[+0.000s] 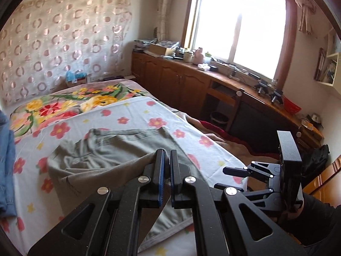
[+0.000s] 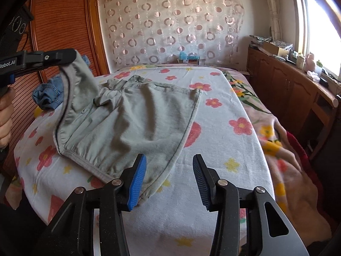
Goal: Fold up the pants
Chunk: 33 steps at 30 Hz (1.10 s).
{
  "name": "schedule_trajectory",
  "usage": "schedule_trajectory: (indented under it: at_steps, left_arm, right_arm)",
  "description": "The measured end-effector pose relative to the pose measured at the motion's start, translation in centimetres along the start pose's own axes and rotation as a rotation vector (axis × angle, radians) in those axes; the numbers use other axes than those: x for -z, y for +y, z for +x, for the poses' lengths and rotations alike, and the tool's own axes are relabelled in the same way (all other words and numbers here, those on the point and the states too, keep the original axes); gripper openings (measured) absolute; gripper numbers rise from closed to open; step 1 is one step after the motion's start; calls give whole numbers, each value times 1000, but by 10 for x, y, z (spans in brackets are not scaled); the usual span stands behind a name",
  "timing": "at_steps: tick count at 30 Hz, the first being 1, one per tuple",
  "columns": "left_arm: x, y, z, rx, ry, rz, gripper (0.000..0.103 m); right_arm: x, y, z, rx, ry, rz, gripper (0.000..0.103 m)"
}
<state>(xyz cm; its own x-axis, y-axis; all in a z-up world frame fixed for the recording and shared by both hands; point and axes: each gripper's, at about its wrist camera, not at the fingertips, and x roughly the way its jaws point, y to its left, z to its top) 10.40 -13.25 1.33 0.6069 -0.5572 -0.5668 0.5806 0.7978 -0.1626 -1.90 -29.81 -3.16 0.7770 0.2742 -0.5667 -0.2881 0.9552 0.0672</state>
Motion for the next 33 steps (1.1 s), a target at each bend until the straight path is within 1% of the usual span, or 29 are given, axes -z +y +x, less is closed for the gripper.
schedule_trajectory:
  at_steps: [3, 8, 9, 10, 11, 12, 14, 15, 16, 18, 20, 25, 29, 33]
  left_arm:
    - [-1, -3, 3, -14, -3, 3, 6]
    - [1, -2, 10, -52, 17, -7, 6]
    - [2, -1, 10, -69, 20, -11, 9]
    - [4, 1, 10, -95, 21, -9, 13]
    - [5, 1, 8, -114, 14, -5, 26]
    - [7, 3, 4, -132, 1, -3, 43]
    - [11, 8, 0, -144, -14, -11, 58]
    - [13, 12, -1, -148, -13, -16, 64]
    - [17, 16, -3, -157, -7, -22, 67]
    - [25, 24, -4, -164, 1, -32, 78]
    - [34, 32, -3, -169, 15, -48, 80]
    - [62, 51, 8, -181, 86, -91, 81]
    - [82, 60, 14, -219, 122, -111, 81]
    - [96, 65, 19, -222, 155, -127, 81]
  right_arm:
    - [2, 0, 0, -1, -4, 1, 47]
    - [6, 1, 0, 0, -8, 12, 47]
    - [9, 1, -2, -1, -7, 17, 47]
    - [10, 1, -1, -2, -6, 21, 47]
    - [9, 1, 0, -4, -5, 23, 47]
    - [10, 2, 2, -5, -4, 22, 47]
    - [9, 2, 4, -7, 1, 21, 47]
    - [9, 3, 4, -8, 2, 21, 47]
    - [8, 4, 5, -9, 1, 20, 47]
    - [6, 5, 5, -13, -4, 17, 47]
    - [4, 6, 6, -16, -6, 14, 47]
    - [-3, 8, 13, -35, -5, -7, 47]
    - [-13, 11, 21, -77, -6, -17, 38]
    - [-20, 18, 35, -91, 2, -35, 34]
